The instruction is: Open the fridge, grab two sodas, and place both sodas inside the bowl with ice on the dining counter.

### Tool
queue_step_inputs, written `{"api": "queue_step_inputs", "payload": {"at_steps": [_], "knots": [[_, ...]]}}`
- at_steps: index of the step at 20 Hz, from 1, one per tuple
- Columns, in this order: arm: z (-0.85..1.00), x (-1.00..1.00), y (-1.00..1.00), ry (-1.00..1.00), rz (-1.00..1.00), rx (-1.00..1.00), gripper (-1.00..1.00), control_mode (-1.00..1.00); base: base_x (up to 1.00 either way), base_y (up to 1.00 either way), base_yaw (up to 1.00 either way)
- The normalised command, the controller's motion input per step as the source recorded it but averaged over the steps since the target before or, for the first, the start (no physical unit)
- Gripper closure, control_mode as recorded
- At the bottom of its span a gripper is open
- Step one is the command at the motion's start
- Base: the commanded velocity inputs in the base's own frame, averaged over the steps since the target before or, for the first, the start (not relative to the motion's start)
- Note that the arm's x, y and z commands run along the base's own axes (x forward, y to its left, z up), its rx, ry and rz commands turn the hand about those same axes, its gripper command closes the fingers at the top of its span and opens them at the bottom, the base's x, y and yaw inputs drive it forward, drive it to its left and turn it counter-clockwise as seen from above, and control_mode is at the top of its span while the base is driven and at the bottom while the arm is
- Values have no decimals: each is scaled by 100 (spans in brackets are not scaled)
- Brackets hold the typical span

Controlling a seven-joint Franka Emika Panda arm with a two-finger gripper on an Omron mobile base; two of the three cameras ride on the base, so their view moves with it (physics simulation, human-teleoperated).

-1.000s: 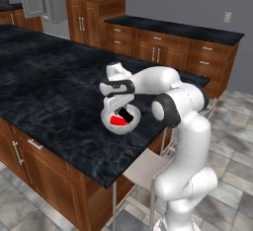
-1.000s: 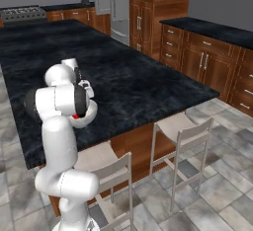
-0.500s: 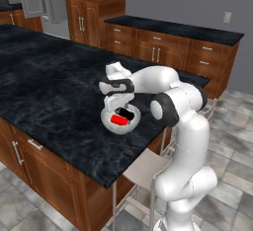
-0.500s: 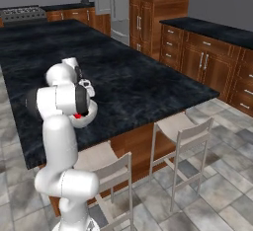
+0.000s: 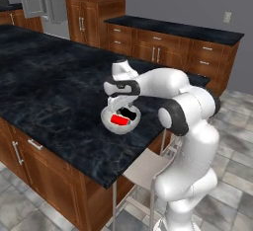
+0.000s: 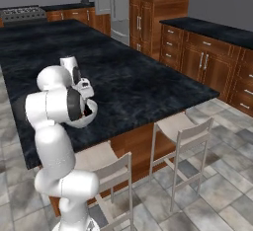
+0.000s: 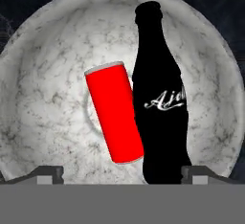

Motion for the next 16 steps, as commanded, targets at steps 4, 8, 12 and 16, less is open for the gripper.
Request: {"api": "queue_step_inputs", "payload": {"at_steps": [4, 8, 12, 16], "knots": [[46, -44, -20, -22, 0, 13, -100, -100, 0, 0, 0], [46, -55, -13, -22, 0, 12, -100, -100, 0, 0, 0], [37, -72, -27, -21, 0, 13, -100, -100, 0, 0, 0], [39, -73, -35, -21, 0, 12, -100, -100, 0, 0, 0]]}}
